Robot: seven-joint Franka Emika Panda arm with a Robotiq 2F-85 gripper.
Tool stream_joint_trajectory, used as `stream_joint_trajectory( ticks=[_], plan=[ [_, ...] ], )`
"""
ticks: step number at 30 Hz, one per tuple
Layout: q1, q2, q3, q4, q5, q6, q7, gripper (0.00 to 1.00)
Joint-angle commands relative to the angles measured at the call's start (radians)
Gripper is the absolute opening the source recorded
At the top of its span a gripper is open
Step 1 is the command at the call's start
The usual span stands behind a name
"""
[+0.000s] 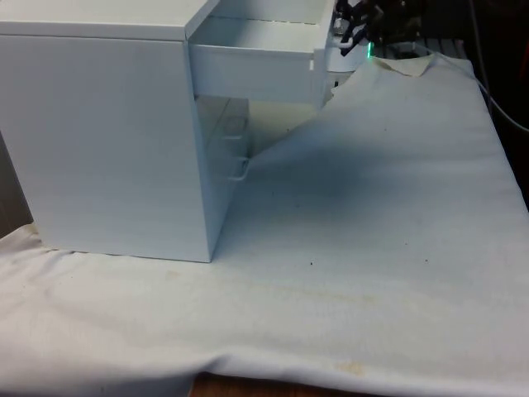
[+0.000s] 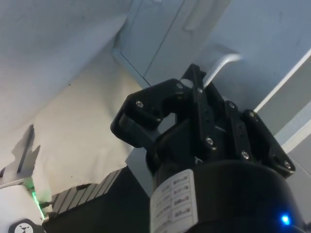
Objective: Open the drawer, then close it.
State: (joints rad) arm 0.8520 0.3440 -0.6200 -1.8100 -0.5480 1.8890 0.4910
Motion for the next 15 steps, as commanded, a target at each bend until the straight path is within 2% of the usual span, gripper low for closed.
stream_joint_trajectory(
  ticks=[1, 3, 4, 5, 12, 13, 14, 15],
  plan=[
    [0.004, 0.007, 0.006, 0.011, 0.005, -0.016, 0.007, 0.0],
    [0.005, 0.009, 0.01, 0.013, 0.005, -0.019, 0.011, 0.0],
    [0.001, 0.006, 0.013, 0.007, 0.0, -0.008, 0.013, 0.0],
    [0.005, 0.013, 0.019, 0.018, 0.005, -0.024, 0.02, 0.0],
    [0.008, 0.033, 0.05, 0.043, 0.004, -0.053, 0.046, 0.0],
    [0.001, 0.028, 0.045, 0.033, -0.004, -0.041, 0.038, 0.0],
    [0.009, 0.035, 0.052, 0.045, 0.004, -0.055, 0.048, 0.0],
    [0.01, 0.037, 0.053, 0.046, 0.004, -0.057, 0.051, 0.0]
  ],
)
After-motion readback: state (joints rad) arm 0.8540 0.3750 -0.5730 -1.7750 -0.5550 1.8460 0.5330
